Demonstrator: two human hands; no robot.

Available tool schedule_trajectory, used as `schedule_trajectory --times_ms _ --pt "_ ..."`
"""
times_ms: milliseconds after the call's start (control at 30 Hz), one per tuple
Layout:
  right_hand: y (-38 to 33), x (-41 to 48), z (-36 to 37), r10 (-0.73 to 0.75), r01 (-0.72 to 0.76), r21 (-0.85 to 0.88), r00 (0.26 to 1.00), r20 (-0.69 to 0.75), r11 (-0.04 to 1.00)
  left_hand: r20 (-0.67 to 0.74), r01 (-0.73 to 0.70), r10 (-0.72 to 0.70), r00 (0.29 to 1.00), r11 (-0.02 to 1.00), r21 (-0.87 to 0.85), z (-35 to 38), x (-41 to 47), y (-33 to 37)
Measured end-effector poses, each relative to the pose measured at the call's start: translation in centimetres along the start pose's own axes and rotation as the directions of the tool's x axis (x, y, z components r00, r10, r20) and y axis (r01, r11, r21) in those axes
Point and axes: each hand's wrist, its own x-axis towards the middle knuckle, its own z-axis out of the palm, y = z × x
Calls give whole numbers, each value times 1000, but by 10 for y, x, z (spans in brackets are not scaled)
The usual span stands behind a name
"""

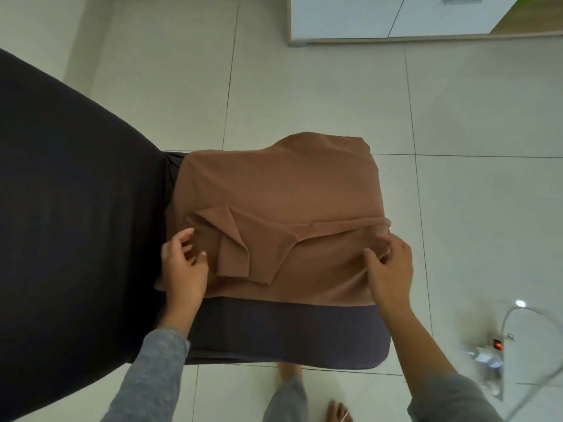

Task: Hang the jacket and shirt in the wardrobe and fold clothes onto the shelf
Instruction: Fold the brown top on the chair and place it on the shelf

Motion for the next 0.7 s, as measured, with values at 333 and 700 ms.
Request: schedule_trajectory --times_ms 333,700 --pt "-20 -2 31 -406 438 -277 898 169 855 386 -530 370 845 676 512 -1 36 13" --pt "-64 30 61 -199 207 -151 978 67 967 -78 -195 223 972 944 267 9 82 32"
